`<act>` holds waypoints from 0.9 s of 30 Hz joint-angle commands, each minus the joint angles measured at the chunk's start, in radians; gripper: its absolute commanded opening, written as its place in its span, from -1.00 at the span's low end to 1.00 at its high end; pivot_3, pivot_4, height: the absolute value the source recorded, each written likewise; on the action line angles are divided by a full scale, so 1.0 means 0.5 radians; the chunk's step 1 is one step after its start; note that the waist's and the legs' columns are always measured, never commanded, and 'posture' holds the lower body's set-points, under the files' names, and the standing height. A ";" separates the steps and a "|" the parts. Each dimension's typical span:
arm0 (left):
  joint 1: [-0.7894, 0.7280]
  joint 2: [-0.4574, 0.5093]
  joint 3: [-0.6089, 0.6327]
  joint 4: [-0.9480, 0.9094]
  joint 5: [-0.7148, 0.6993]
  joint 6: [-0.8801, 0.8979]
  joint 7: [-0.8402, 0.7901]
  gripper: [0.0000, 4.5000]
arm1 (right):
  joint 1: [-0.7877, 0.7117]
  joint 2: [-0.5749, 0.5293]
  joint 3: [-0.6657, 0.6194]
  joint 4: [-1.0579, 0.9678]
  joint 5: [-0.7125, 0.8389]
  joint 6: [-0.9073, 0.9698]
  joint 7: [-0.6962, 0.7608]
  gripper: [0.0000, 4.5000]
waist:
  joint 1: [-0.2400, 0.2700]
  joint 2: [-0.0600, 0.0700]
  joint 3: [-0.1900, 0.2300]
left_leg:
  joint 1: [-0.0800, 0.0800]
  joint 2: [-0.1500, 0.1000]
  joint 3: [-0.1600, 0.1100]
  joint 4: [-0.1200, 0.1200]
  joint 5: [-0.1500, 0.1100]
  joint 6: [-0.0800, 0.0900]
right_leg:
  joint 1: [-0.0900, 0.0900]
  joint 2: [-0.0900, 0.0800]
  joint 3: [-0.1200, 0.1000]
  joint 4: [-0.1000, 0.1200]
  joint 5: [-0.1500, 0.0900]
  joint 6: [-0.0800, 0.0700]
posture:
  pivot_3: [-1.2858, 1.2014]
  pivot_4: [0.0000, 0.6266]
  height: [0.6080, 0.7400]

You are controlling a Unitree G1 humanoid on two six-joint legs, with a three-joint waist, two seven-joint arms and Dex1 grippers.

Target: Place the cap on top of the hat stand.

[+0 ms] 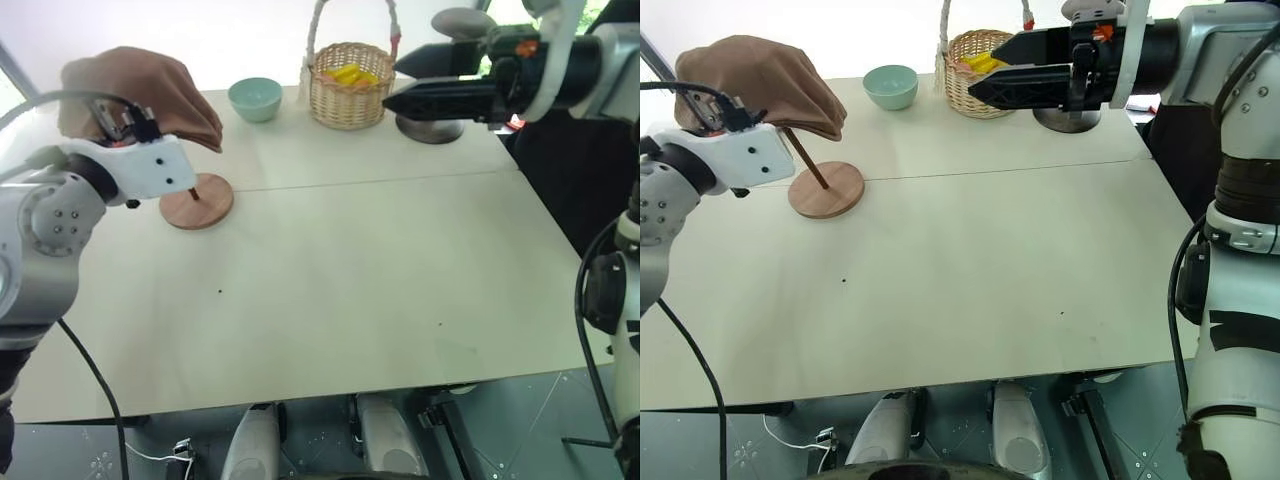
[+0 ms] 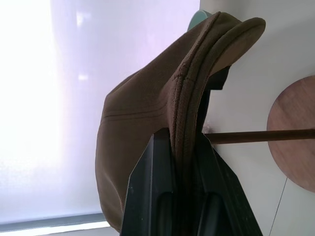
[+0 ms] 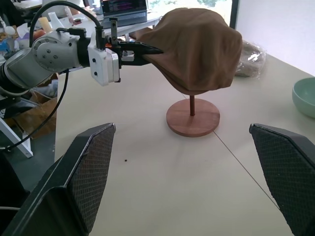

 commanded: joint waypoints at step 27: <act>-0.170 0.090 0.583 1.814 -0.725 -2.681 -0.010 -0.99 | -0.065 -0.079 0.028 0.065 -0.044 -0.127 0.072 1.00 | 0.005 0.000 0.000 | 0.001 0.001 0.004 0.002 0.000 0.000 | 0.000 -0.002 0.000 0.002 0.002 0.002 | 0.03 -0.52 1.00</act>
